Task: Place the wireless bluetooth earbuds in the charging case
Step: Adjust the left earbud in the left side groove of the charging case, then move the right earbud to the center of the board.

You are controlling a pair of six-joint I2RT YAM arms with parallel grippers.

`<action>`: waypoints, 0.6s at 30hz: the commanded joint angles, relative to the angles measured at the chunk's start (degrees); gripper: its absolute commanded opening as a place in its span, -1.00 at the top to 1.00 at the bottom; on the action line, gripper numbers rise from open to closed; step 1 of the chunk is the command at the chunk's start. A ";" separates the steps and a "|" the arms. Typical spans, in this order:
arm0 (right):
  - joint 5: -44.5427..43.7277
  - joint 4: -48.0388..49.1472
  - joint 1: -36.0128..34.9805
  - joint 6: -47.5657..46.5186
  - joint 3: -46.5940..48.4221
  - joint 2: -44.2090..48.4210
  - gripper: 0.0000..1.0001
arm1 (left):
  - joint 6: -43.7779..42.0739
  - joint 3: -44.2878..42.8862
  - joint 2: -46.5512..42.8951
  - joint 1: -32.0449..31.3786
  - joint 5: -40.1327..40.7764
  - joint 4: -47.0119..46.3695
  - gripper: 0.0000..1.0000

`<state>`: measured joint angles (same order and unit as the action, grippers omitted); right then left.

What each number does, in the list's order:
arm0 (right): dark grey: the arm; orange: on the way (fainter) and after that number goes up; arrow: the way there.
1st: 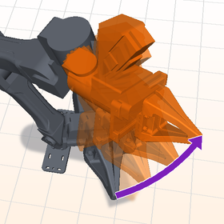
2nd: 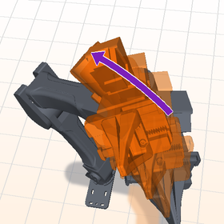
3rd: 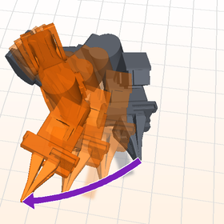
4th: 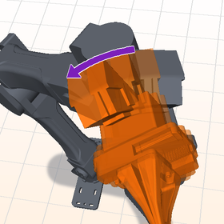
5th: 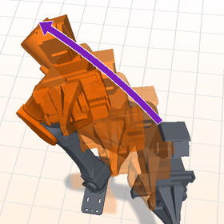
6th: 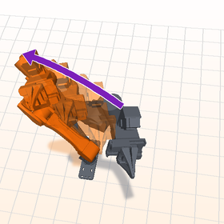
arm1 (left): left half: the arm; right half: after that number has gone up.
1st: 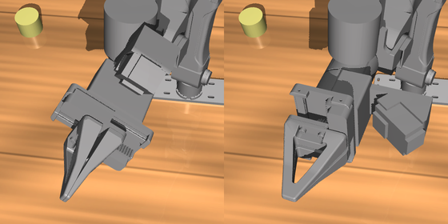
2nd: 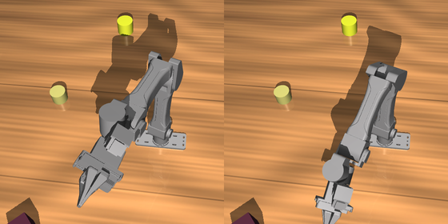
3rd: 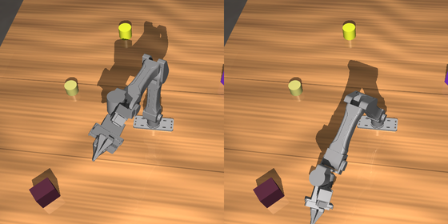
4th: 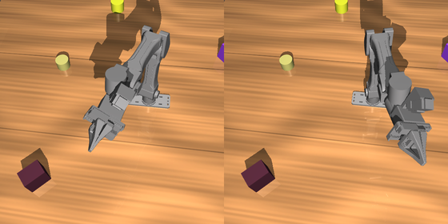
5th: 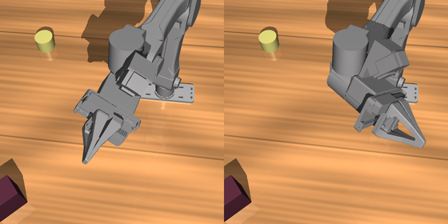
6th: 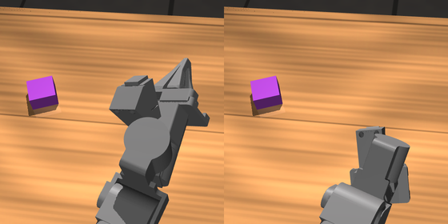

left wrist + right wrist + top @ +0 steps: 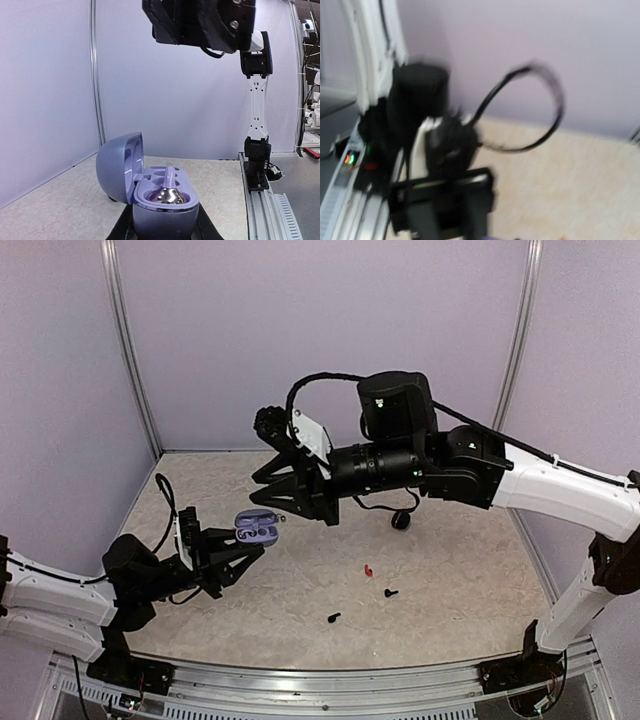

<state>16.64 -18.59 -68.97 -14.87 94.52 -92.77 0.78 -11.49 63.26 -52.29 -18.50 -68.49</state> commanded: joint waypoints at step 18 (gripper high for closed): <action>11.77 13.82 27.41 15.45 -3.49 -21.76 0.25 | 4.37 4.33 -5.67 5.32 8.82 -1.67 1.00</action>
<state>24.71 -3.46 -41.04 -0.23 86.67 -106.63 3.68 -8.19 58.98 -47.94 -10.87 -68.60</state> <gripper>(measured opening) 0.372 0.258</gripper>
